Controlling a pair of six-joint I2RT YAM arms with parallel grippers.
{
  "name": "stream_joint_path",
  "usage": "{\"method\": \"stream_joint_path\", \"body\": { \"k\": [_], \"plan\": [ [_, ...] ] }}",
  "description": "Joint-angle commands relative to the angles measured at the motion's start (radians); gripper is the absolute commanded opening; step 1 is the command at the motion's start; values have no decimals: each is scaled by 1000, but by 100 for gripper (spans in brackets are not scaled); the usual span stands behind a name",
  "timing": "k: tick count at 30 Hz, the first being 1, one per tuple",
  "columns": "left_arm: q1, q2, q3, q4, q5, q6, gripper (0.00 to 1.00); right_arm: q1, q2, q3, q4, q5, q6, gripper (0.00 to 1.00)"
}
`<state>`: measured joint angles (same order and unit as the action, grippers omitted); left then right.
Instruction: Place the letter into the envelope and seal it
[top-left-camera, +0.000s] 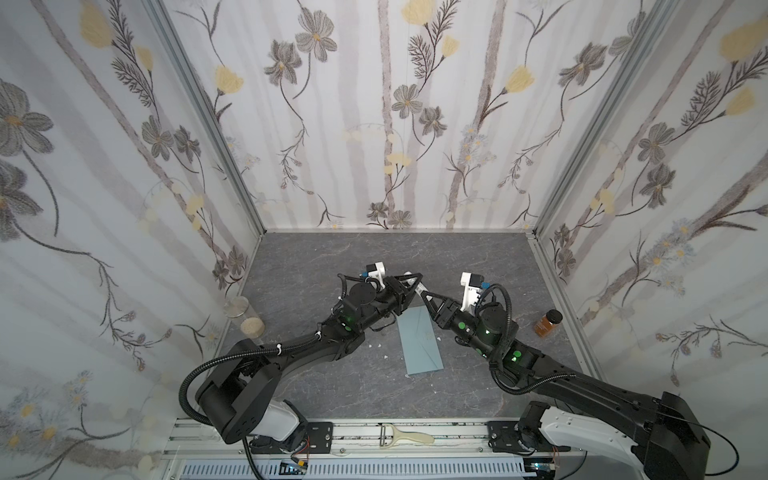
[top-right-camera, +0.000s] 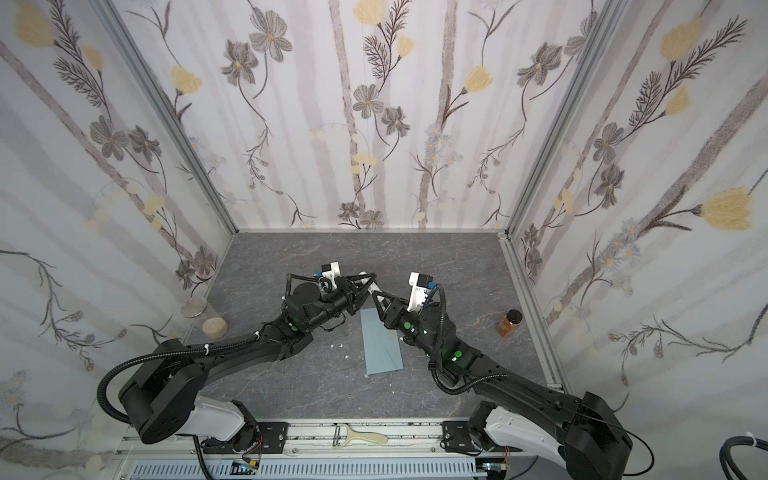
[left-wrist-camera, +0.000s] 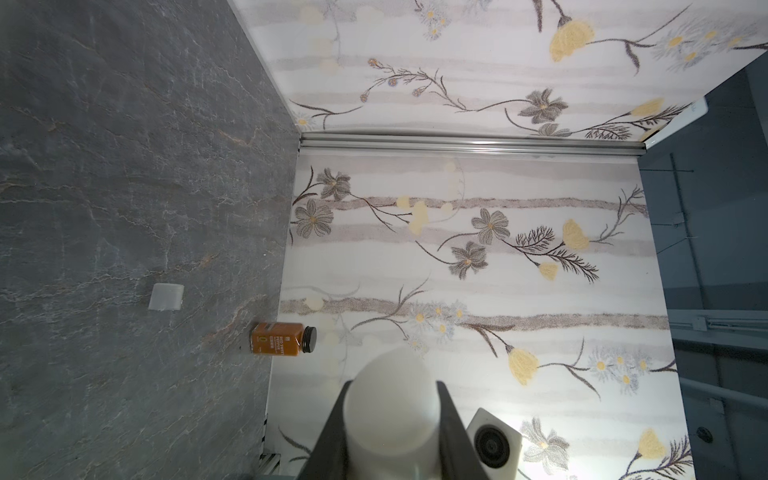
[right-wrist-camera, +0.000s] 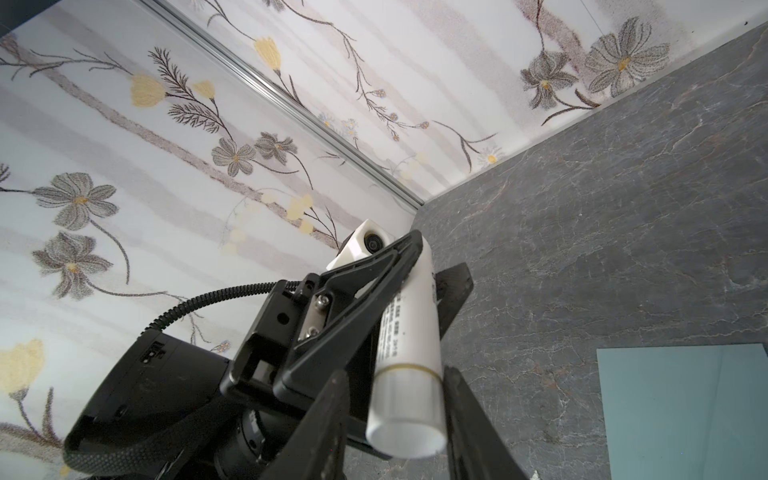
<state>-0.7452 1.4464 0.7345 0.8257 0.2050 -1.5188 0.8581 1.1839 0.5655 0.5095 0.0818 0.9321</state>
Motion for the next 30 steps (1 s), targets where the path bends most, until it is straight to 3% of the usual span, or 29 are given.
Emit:
{"method": "stream_joint_path", "body": {
  "k": [1,5,12,21,30],
  "plan": [
    [0,6,-1,29,7,-3,0,2,3,13,-2,-7,-13,31],
    [0,5,-1,29,6,-3,0,2,5,21,-17,-1,-19,19],
    [0,9,3,28,15,-1,0,11,0,76,-142,62,-116,16],
    [0,7,2,29,37,-8,0,75,-6,180,-384,234,-422,16],
    [0,16,8,29,74,-17,0,249,76,304,-543,508,-757,14]
  ]
}}
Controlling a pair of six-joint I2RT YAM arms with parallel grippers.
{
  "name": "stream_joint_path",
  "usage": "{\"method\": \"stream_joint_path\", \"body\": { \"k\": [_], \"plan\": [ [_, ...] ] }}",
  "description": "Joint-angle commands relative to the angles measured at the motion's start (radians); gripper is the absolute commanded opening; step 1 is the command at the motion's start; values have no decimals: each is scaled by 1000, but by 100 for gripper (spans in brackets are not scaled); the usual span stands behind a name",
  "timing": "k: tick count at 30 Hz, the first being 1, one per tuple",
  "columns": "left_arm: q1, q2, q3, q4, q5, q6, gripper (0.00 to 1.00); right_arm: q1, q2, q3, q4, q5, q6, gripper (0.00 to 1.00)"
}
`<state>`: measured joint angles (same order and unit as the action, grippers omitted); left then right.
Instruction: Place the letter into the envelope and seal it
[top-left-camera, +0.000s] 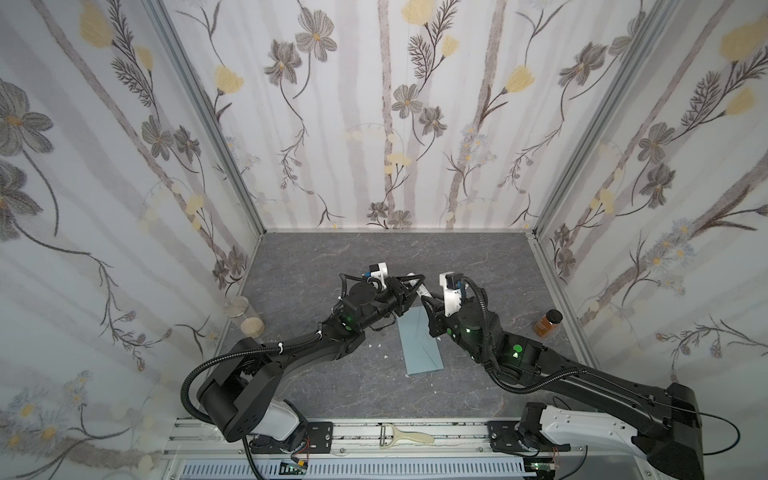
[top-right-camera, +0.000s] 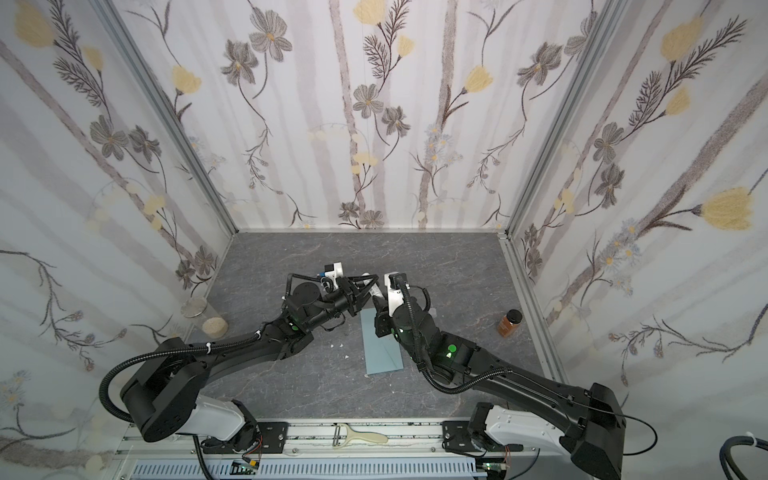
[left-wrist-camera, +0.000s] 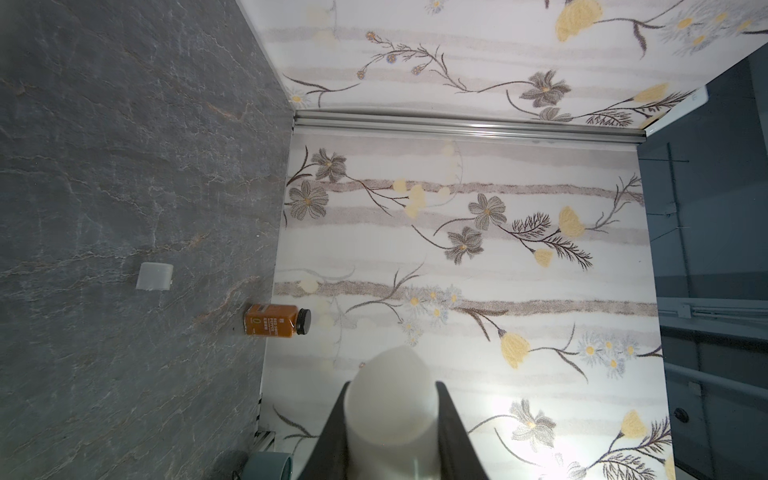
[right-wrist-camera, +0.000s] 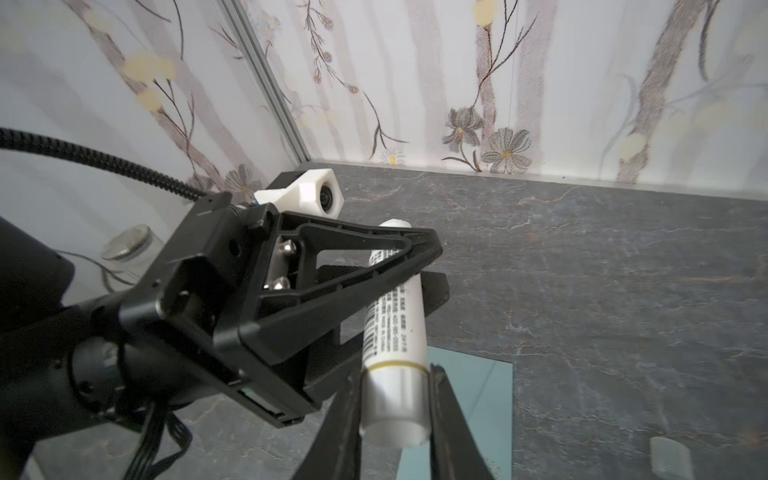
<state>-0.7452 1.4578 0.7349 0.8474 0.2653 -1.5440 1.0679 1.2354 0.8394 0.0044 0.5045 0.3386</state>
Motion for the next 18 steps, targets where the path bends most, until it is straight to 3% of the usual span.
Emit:
{"method": "stream_joint_path", "body": {
  "k": [1,10,18],
  "plan": [
    [-1,4,8,7,19,8,0,64,38,40,-49,126,-204,14],
    [0,9,11,7,41,9,0,248,179,65,-50,530,-496,12],
    [-1,3,11,7,48,9,0,307,332,31,26,722,-658,10]
  ]
}}
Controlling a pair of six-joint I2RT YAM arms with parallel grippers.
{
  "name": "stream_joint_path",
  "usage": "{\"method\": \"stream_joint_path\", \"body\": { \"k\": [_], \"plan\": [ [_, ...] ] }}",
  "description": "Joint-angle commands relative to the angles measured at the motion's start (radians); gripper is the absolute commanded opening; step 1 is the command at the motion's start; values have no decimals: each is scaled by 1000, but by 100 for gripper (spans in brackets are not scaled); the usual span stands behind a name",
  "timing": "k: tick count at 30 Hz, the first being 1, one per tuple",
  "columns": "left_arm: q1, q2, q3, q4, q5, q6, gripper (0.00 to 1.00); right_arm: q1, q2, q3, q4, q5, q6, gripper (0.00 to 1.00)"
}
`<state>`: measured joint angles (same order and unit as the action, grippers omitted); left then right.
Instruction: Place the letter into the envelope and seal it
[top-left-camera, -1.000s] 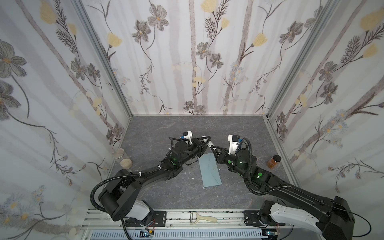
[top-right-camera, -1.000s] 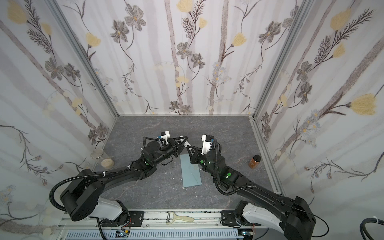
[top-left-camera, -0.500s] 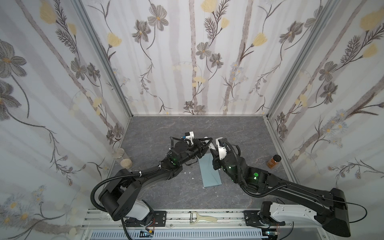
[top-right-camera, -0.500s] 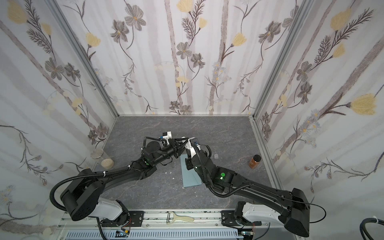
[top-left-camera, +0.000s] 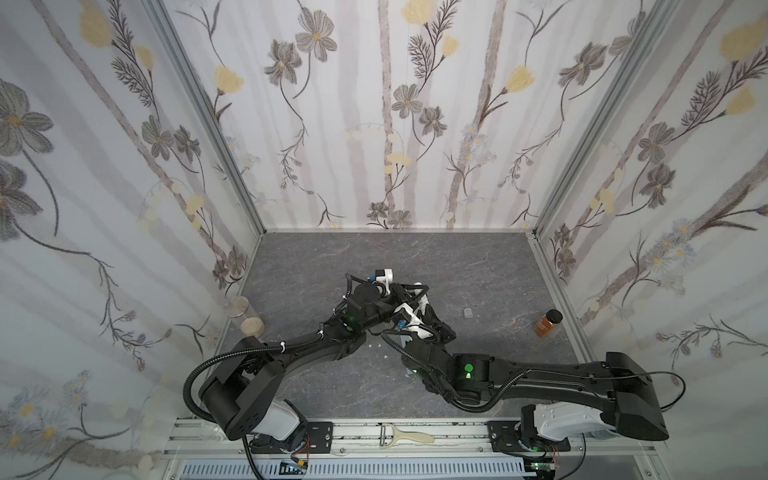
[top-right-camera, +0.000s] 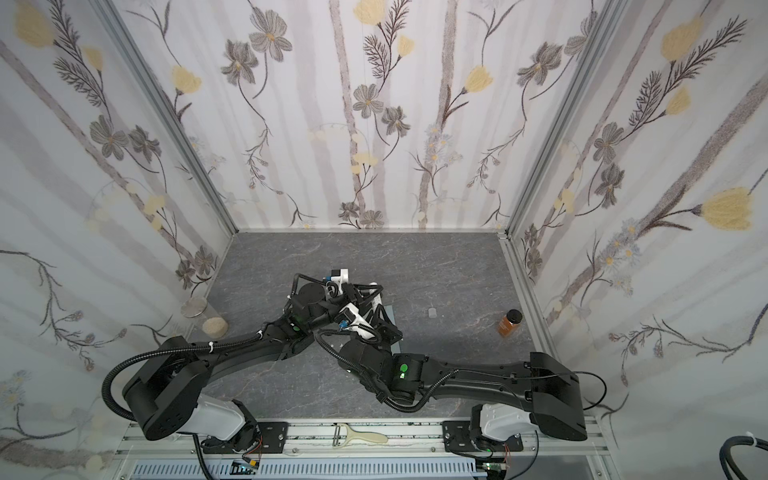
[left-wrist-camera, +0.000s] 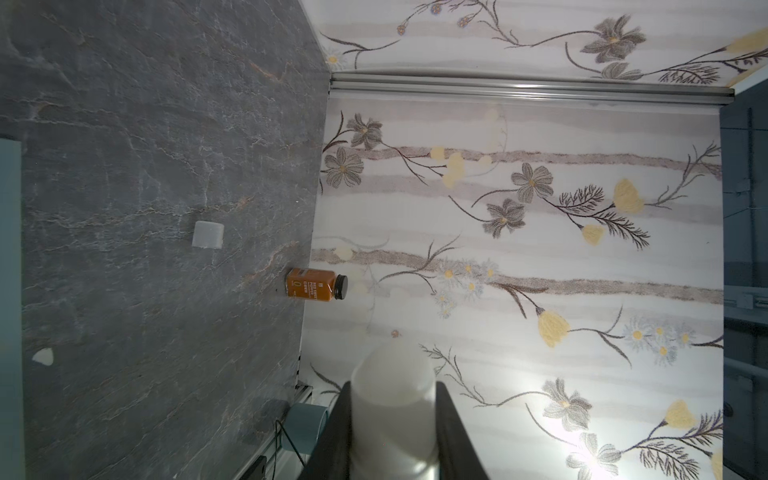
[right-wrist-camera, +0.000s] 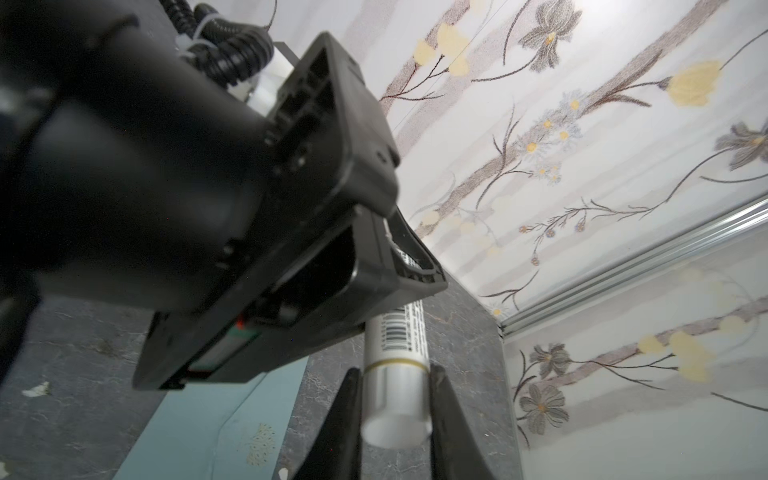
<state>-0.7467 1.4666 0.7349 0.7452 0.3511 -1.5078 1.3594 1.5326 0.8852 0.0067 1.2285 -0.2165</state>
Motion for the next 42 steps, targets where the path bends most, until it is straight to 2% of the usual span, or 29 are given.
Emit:
{"method": "stream_joint_path", "body": {
  "k": [1,12,16,18,20,22,23,24,28,32,36,42],
  "plan": [
    [0,-6,11,109,-38,-26,0,18,49,-21,43,11,-120,11],
    [1,-12,8,109,-40,-26,0,25,118,-17,86,28,-152,11],
    [1,-14,6,109,-44,-25,0,25,105,-13,84,13,-124,13],
    [1,-18,3,111,-49,-26,0,24,92,6,50,-14,-70,14],
    [4,-22,1,111,-54,-28,0,24,71,23,18,-60,-4,23],
    [7,-26,0,112,-58,-25,0,23,34,37,-3,-108,54,38],
    [8,-28,-1,112,-61,-24,0,23,20,49,-24,-145,97,46],
    [11,-30,-1,112,-65,-23,0,23,4,56,-38,-182,145,49],
    [18,-29,0,117,-84,-22,0,14,-87,52,-32,-352,295,59],
    [21,-28,1,127,-106,-21,0,-50,-218,-11,44,-618,464,64],
    [25,-28,4,137,-121,-20,0,-187,-367,-123,172,-851,654,66],
    [27,-31,3,144,-135,-20,0,-390,-552,-305,337,-1038,891,73]
  ]
}}
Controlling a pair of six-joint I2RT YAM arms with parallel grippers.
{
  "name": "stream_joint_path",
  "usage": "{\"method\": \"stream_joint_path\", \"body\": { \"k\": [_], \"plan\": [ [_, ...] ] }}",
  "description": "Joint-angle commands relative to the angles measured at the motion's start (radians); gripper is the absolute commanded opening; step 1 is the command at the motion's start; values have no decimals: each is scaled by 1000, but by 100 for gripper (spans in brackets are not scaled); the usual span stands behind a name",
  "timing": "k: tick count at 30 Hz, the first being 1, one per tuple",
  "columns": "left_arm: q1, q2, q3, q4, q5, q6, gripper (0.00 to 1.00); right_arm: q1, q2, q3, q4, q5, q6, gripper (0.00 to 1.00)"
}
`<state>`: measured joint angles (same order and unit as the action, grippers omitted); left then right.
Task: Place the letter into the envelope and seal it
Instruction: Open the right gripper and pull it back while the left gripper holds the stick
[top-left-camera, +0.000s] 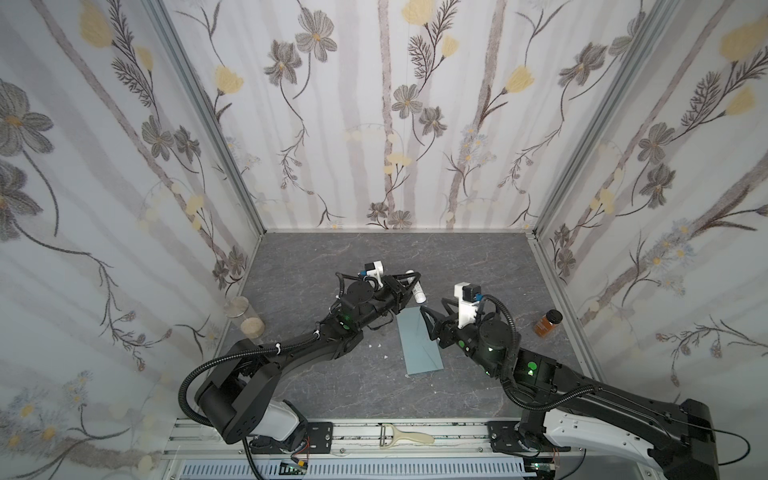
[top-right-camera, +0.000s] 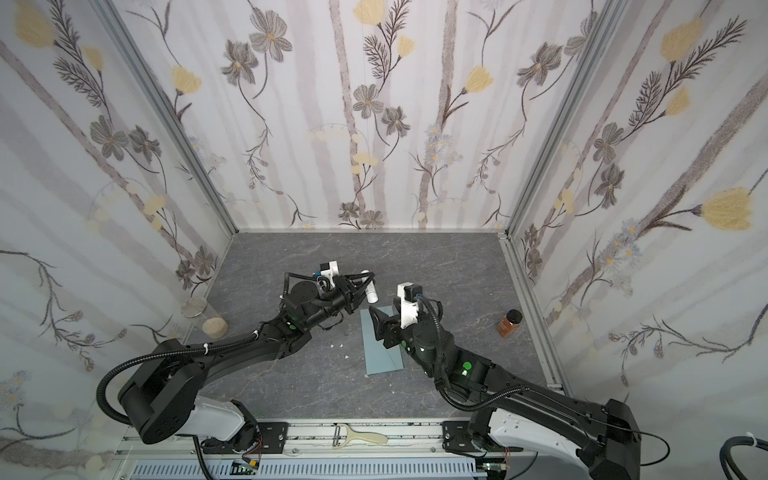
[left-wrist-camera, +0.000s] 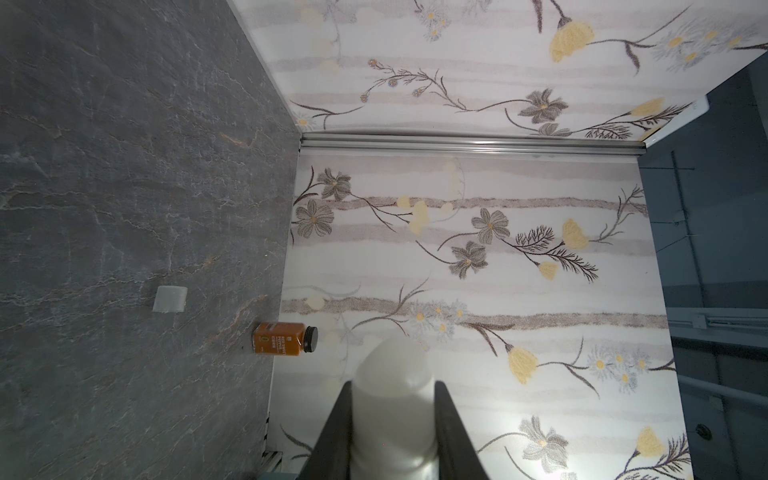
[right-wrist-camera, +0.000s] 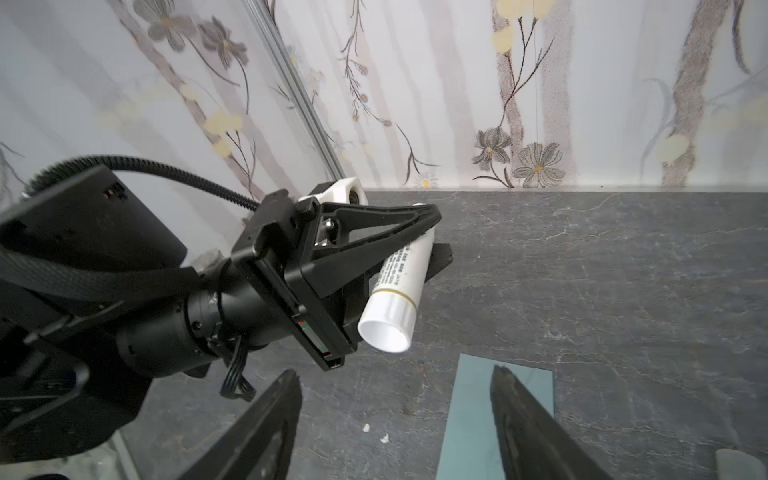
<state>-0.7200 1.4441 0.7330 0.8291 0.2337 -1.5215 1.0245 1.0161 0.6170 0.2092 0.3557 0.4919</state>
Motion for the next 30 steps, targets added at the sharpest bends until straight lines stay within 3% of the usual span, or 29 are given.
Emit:
{"method": "stream_joint_path", "body": {
  "k": [1,10,16,30],
  "plan": [
    [0,-10,5,59,-20,-5,0,-79,-43,-54,154,-194,211,73],
    [-15,-32,-9,64,-87,16,0,-132,72,-96,335,-310,446,70],
    [-45,-51,-23,62,-180,50,0,-132,148,-112,455,-307,533,58],
    [-90,-116,-83,61,-376,115,0,-93,193,-78,450,-207,552,49]
  ]
}}
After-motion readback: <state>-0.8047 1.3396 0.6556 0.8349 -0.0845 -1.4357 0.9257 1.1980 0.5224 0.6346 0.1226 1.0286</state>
